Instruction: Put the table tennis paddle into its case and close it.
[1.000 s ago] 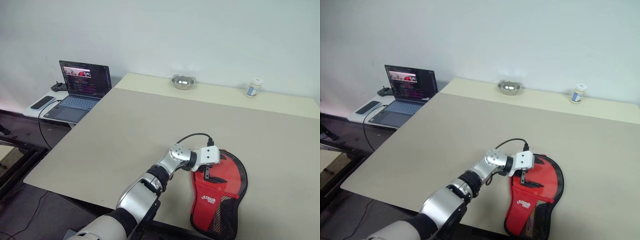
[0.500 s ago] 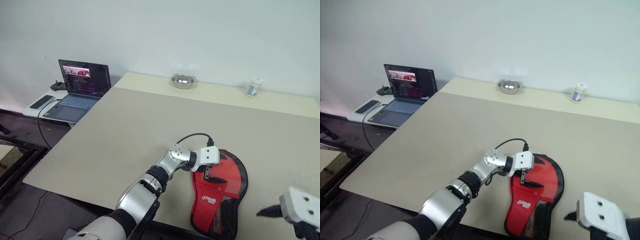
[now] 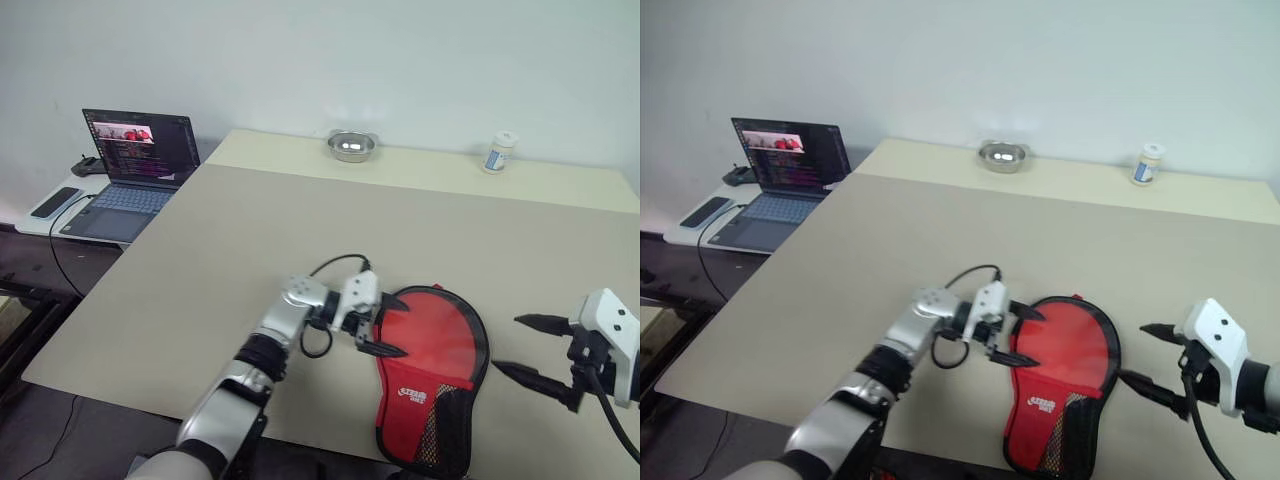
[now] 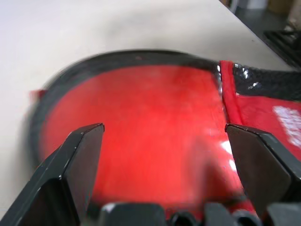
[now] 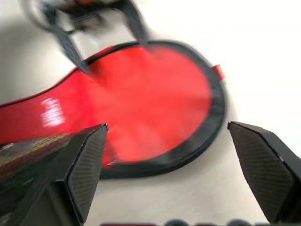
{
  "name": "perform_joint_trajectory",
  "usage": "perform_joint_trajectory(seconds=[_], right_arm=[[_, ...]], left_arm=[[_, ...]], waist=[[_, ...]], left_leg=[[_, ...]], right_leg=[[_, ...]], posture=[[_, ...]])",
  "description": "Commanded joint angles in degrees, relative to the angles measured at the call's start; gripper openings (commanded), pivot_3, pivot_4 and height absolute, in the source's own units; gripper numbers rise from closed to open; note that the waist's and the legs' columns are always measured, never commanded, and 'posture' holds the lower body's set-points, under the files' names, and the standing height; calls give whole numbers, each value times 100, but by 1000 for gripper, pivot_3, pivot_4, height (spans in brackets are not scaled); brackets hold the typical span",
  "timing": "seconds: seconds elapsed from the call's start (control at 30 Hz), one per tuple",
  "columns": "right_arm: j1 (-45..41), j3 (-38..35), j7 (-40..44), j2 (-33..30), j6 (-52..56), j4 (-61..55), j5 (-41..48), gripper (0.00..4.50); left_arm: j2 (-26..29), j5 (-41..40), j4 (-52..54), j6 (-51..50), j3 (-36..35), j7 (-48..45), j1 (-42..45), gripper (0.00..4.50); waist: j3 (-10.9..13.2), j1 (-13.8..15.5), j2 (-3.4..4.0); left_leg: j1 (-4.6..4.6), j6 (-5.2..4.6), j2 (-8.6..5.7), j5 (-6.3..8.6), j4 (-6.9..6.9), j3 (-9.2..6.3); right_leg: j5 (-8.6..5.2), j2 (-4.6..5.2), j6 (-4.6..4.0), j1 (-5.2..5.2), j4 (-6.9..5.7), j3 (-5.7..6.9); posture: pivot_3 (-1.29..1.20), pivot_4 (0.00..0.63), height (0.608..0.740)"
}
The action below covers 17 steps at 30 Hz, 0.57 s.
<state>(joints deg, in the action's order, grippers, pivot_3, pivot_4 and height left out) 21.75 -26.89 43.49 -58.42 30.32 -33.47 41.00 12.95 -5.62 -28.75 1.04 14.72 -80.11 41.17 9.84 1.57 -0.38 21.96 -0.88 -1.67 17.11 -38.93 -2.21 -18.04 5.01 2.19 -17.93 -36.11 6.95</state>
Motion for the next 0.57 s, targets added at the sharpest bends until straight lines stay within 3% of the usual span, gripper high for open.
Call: perform_joint_trajectory(seconds=[0.03, 0.27, 0.57], right_arm=[[-506, 373, 290, 280, -698, 854, -593, 4478], [-1696, 880, 598, 713, -1612, 2565, -1434, 4478], [-1763, 695, 466, 813, -1305, 2191, -1441, 4478]], left_arm=[[275, -351, 973, -632, -251, 198, -163, 4500], [903, -503, 2060, -1047, -614, 857, -766, 4500], [834, -458, 1917, -880, -385, 1048, -902, 4500]], waist=[[2, -2, 8], [26, -22, 45], [30, 0, 54]], left_leg=[[-2, 1, -1, -1, -1, 1], [-9, 10, -2, -6, 0, 4], [-8, 18, -2, -11, -3, 5]], right_leg=[[0, 0, 0, 1, -1, -2], [1, 0, 1, -2, -11, -10], [1, 2, 0, -5, -20, -11]], posture=[[0, 150, 740], [0, 150, 740], [0, 150, 740]])
